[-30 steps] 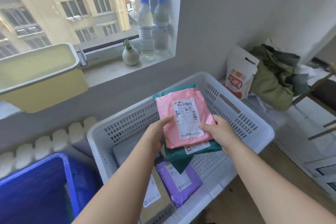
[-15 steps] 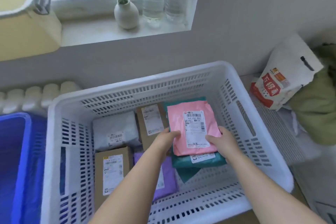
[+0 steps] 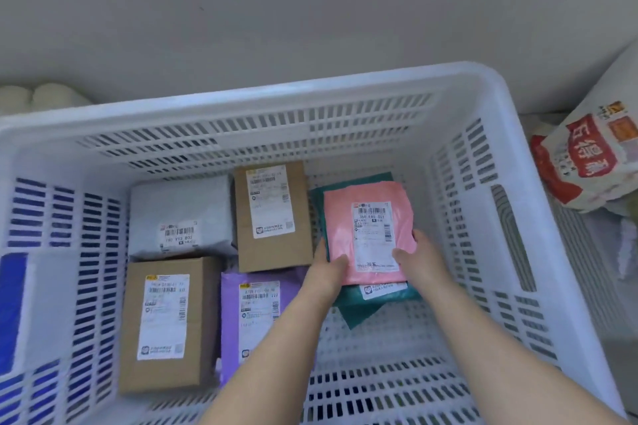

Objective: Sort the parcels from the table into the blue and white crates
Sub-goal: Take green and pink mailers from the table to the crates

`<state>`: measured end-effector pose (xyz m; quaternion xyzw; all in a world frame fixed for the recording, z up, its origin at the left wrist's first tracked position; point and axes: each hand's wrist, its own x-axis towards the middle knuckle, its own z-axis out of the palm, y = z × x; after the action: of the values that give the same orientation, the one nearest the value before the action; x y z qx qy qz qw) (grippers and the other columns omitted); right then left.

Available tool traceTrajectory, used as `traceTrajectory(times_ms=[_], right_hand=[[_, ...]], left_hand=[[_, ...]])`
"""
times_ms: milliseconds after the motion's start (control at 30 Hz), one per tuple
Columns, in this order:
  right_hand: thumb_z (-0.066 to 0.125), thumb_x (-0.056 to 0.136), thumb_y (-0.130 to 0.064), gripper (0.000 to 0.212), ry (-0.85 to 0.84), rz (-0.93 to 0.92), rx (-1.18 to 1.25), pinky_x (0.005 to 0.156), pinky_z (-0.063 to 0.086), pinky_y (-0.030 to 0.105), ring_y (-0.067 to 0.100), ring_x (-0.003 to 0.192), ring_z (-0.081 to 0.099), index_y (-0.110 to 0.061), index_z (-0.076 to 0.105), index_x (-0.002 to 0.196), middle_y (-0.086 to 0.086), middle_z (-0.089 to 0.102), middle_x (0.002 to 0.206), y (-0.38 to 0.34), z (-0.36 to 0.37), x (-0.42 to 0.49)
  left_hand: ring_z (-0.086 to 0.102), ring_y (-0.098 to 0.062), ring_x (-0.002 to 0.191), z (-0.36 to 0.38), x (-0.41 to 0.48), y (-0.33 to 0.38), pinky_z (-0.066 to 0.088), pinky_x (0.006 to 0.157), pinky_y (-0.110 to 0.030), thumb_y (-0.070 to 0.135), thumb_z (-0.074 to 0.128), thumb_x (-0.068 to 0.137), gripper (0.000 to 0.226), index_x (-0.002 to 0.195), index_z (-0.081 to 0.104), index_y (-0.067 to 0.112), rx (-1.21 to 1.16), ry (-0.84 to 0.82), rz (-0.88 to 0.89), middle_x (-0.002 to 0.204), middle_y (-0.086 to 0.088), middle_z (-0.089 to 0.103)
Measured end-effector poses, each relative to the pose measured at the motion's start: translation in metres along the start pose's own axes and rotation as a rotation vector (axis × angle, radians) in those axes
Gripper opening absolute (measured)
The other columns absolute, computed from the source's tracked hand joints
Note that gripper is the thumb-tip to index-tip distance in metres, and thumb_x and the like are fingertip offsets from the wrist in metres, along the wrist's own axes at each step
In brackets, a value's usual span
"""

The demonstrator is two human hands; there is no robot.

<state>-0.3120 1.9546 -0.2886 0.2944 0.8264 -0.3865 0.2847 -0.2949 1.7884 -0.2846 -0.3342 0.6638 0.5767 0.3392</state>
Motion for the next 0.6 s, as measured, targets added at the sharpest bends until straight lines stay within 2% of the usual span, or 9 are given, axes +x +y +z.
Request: traceTrajectory(times_ms=[67, 167, 233, 333, 433, 533, 600], right_hand=[[0.055, 0.096, -0.007, 0.047, 0.006, -0.005, 0.022, 0.075, 0.043, 0.027, 0.02, 0.097, 0.054, -0.012, 0.045, 0.142, 0.008, 0.059, 0.135, 0.004, 0.006, 0.012], [0.056, 0.096, -0.007, 0.047, 0.018, 0.018, 0.081, 0.06, 0.04, 0.02, 0.019, 0.092, 0.055, -0.014, 0.046, 0.142, 0.006, 0.061, 0.131, 0.009, 0.016, 0.03], [0.057, 0.096, -0.008, 0.043, 0.021, 0.02, 0.097, 0.057, 0.041, 0.018, 0.017, 0.088, 0.058, -0.016, 0.05, 0.137, 0.005, 0.064, 0.126, 0.014, 0.022, 0.042], [0.057, 0.096, -0.01, 0.036, 0.016, -0.001, 0.076, 0.062, 0.044, 0.023, 0.017, 0.087, 0.059, -0.016, 0.053, 0.131, 0.004, 0.065, 0.12, 0.016, 0.032, 0.056], [0.059, 0.095, -0.015, 0.037, 0.011, -0.031, -0.01, 0.067, 0.042, 0.028, 0.021, 0.091, 0.056, -0.013, 0.052, 0.131, 0.009, 0.061, 0.122, 0.016, 0.043, 0.068], [0.059, 0.094, -0.02, 0.032, 0.002, -0.055, -0.105, 0.069, 0.039, 0.03, 0.023, 0.091, 0.054, -0.012, 0.052, 0.124, 0.011, 0.06, 0.119, 0.018, 0.051, 0.074], [0.056, 0.095, -0.02, 0.031, 0.008, -0.061, -0.131, 0.072, 0.041, 0.031, 0.025, 0.094, 0.056, -0.014, 0.053, 0.126, 0.01, 0.059, 0.12, 0.019, 0.052, 0.075]], left_hand=[[0.045, -0.024, 0.135, 0.007, 0.01, -0.007, 0.037, 0.112, -0.031, 0.021, 0.047, 0.1, 0.067, 0.158, 0.016, 0.027, 0.007, 0.013, 0.008, 0.155, -0.001, 0.039], [0.029, -0.022, 0.146, 0.018, 0.026, -0.015, 0.028, 0.111, -0.026, 0.026, 0.045, 0.102, 0.068, 0.159, 0.01, 0.026, 0.064, 0.03, 0.035, 0.162, 0.001, 0.025], [0.022, -0.019, 0.15, 0.022, 0.038, -0.019, 0.021, 0.12, -0.032, 0.025, 0.044, 0.102, 0.067, 0.16, 0.01, 0.023, 0.127, 0.071, 0.08, 0.165, 0.001, 0.018], [0.012, -0.016, 0.152, 0.027, 0.051, -0.023, 0.013, 0.123, -0.033, 0.025, 0.042, 0.104, 0.068, 0.16, 0.005, 0.021, 0.243, 0.125, 0.144, 0.167, 0.003, 0.005], [0.005, -0.015, 0.153, 0.032, 0.054, -0.028, 0.017, 0.12, -0.032, 0.027, 0.037, 0.105, 0.068, 0.159, -0.002, 0.018, 0.438, 0.226, 0.233, 0.166, 0.006, -0.009], [0.001, -0.014, 0.153, 0.039, 0.052, -0.034, 0.015, 0.119, -0.024, 0.021, 0.033, 0.106, 0.065, 0.159, -0.004, 0.015, 0.566, 0.297, 0.353, 0.166, 0.003, -0.01], [0.003, -0.015, 0.153, 0.039, 0.052, -0.037, 0.014, 0.119, -0.024, 0.02, 0.031, 0.106, 0.064, 0.159, -0.006, 0.015, 0.588, 0.286, 0.323, 0.167, 0.002, -0.008]])
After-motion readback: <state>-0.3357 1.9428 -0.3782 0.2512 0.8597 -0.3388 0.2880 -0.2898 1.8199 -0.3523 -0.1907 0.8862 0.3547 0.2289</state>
